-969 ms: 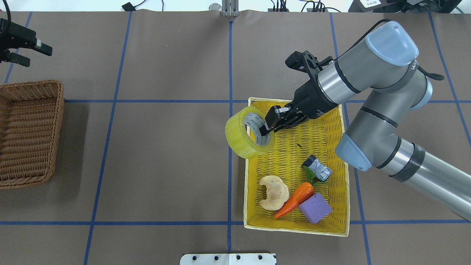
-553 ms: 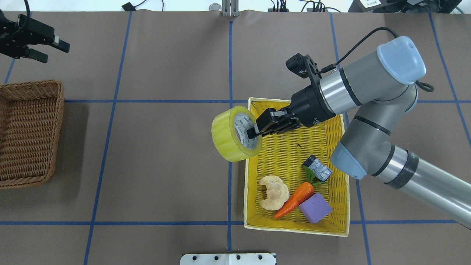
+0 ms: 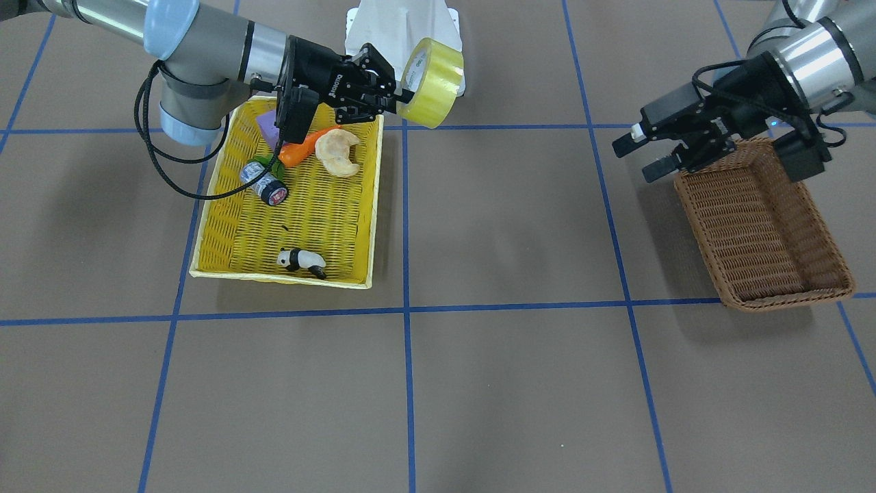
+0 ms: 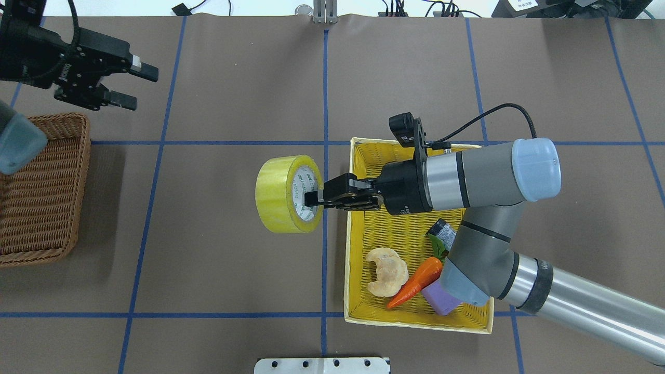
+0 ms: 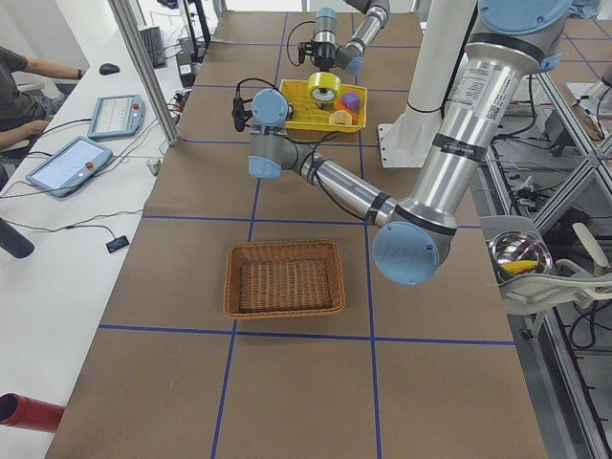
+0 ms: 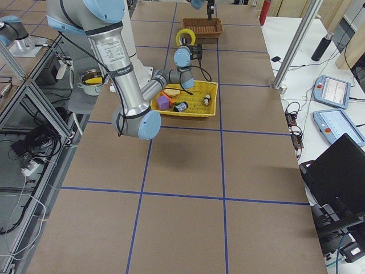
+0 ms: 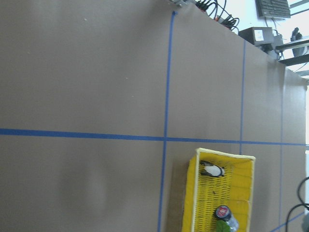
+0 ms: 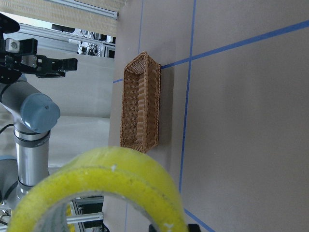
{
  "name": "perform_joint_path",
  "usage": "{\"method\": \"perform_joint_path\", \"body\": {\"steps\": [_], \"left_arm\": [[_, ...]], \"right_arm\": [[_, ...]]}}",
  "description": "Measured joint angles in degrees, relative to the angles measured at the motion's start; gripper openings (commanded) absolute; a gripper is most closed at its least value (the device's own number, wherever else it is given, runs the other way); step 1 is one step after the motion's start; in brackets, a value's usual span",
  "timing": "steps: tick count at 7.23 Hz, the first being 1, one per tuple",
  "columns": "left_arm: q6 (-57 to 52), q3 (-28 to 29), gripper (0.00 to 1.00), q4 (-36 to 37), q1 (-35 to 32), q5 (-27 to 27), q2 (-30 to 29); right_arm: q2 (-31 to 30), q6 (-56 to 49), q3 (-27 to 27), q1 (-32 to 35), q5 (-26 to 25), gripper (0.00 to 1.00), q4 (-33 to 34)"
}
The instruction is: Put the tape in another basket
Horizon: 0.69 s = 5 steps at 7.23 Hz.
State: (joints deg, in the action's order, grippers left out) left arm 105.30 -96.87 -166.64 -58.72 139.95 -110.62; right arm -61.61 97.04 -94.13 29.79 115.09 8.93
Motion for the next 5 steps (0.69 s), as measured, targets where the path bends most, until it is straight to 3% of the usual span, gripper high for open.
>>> {"method": "perform_joint_path", "body": {"steps": [2,5], "left_arm": [[13.72,1.36,0.98,-16.50,6.36,-10.04,-0.12],[23.42,2.54,0.97,-28.81,11.47,-16.89,-1.14]], "right_arm": [[0.61,4.25,1.94,-1.11,-3.95,0.00,-6.00],[3.72,12.02,10.95,-2.68,-8.89,0.00,-20.55]]}}
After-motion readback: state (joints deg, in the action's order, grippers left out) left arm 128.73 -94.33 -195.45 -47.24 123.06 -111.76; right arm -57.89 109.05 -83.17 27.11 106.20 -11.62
